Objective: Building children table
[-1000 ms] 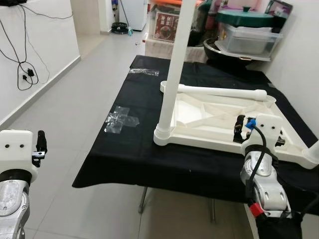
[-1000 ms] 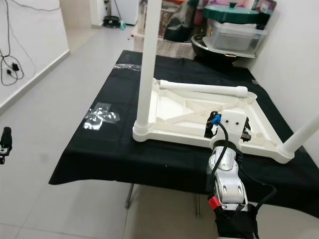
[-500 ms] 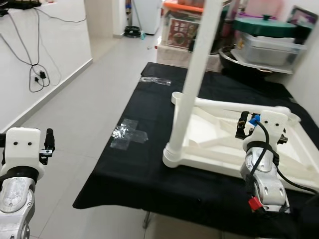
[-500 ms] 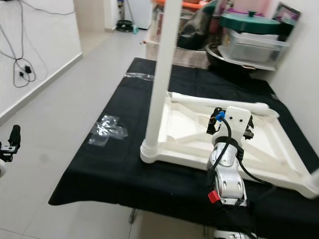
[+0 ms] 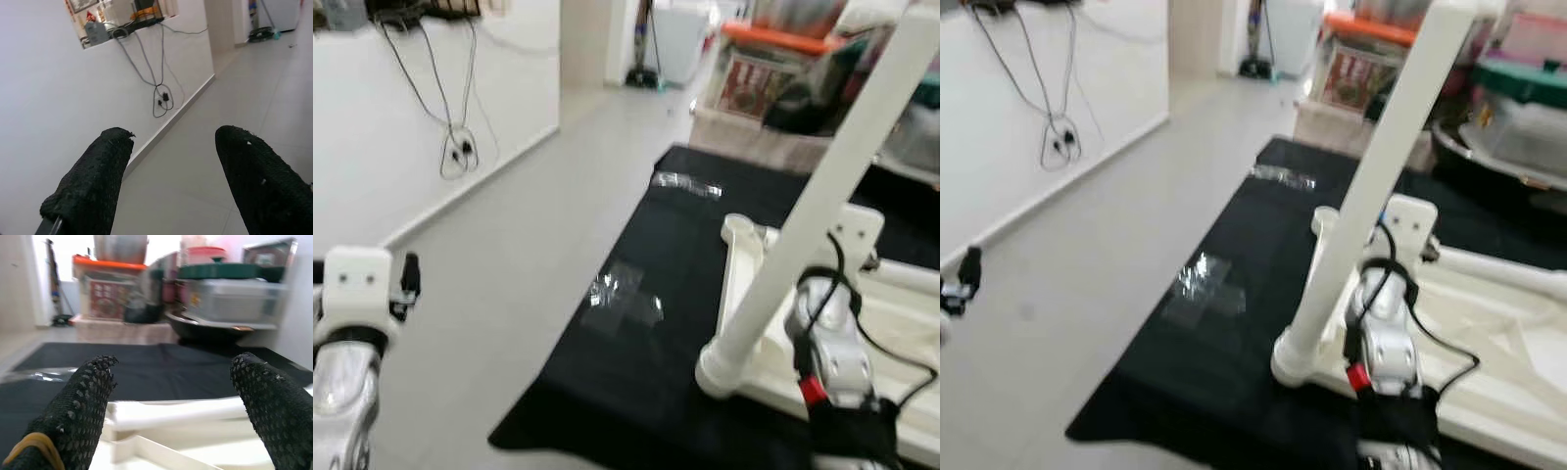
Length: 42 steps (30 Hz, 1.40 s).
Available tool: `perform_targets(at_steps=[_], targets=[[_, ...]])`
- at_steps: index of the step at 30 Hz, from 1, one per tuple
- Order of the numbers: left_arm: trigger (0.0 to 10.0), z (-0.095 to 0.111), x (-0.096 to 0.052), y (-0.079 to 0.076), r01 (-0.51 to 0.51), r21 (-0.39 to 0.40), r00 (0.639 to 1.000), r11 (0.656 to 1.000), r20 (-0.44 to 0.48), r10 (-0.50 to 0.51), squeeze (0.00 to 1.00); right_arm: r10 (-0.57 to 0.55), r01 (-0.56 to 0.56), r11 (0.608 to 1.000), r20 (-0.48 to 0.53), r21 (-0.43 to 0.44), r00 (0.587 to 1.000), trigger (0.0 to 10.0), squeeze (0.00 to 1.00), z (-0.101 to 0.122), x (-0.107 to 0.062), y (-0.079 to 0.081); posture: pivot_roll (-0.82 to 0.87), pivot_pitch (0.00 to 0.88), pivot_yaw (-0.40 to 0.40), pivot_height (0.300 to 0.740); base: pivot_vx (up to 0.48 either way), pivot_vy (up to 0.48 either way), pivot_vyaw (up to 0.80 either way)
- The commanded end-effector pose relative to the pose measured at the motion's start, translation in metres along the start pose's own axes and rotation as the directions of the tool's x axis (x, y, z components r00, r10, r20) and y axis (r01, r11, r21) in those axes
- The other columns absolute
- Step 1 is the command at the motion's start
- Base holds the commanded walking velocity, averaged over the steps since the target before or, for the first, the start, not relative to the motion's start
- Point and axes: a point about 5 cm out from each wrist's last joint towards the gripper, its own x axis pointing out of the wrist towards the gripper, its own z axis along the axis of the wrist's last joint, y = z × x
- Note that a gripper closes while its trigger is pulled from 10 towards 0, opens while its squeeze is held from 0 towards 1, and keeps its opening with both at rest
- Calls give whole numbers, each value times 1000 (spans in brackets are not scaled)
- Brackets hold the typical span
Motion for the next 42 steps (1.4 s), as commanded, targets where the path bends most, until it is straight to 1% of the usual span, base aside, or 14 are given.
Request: perform_targets(at_steps=[1,5,6,11,18,24,26,28,31,37,39,40,41,42], targets=[[10000,1,-1,-4,17,-12,1000,1000,-2,-17,0,-30,30,1000,3,-7,1000,10000,0,1,3,-7,164,46,-105,740,0,0,0],[10000,-1,-1,-6,45,-24,999,999,-15,-46,0,-44,44,999,2,-9,999,10000,0,0,5,-10,165,47,-100,740,0,0,0],[10000,-1,-1,-9,59,-49,998,997,-18,-60,0,-61,61,998,-3,-23,998,10000,0,-1,6,-12,164,46,-103,740,0,0,0],[10000,0,-1,-13,72,-44,997,996,-15,-73,0,-65,65,998,-18,-4,998,10000,0,-2,7,-11,158,59,-92,740,0,0,0],[10000,-5,-6,-30,143,-74,988,987,-41,-146,0,-7,7,1000,-50,1,999,10000,0,-8,-2,0,143,66,-93,740,0,0,0],[10000,-7,-8,-35,159,-85,986,984,-43,-163,0,5,-5,1000,-47,-11,999,10000,0,-9,-6,3,145,68,-94,740,0,0,-800],[10000,-10,-13,-44,208,-108,975,972,-58,-215,0,-4,3,1000,-51,-25,999,10000,0,-11,-7,3,140,70,-92,740,0,0,-800],[10000,-10,-13,-44,208,-108,975,972,-58,-215,0,-4,3,1000,-51,-25,999,10000,0,-11,-7,3,140,70,-92,740,0,0,-800],[10000,-15,-26,-60,291,-123,950,949,-81,-302,0,23,-24,999,-37,-48,999,10000,0,-13,-8,5,141,76,-93,740,0,0,-267],[10000,-18,-30,-65,323,-141,937,936,-89,-337,0,83,-84,997,-56,0,995,10000,0,-17,-9,9,138,78,-93,740,0,0,0],[10000,-22,-37,-73,370,-224,908,902,-117,-402,0,109,-111,994,-113,-6,988,10000,0,-27,-3,4,134,80,-88,740,0,0,0],[10000,-22,-43,-79,420,-248,883,873,-111,-456,0,109,-112,994,-120,-15,987,10000,0,-30,2,-3,133,83,-87,740,0,0,0],[10000,-22,-43,-79,420,-248,883,873,-111,-456,0,109,-112,994,-120,-15,987,10000,0,-30,2,-3,133,83,-87,740,0,0,0],[10000,-21,-47,-83,453,-261,864,852,-105,-492,0,108,-112,994,-122,-20,987,10000,0,-31,5,-7,133,83,-87,740,0,0,0]])
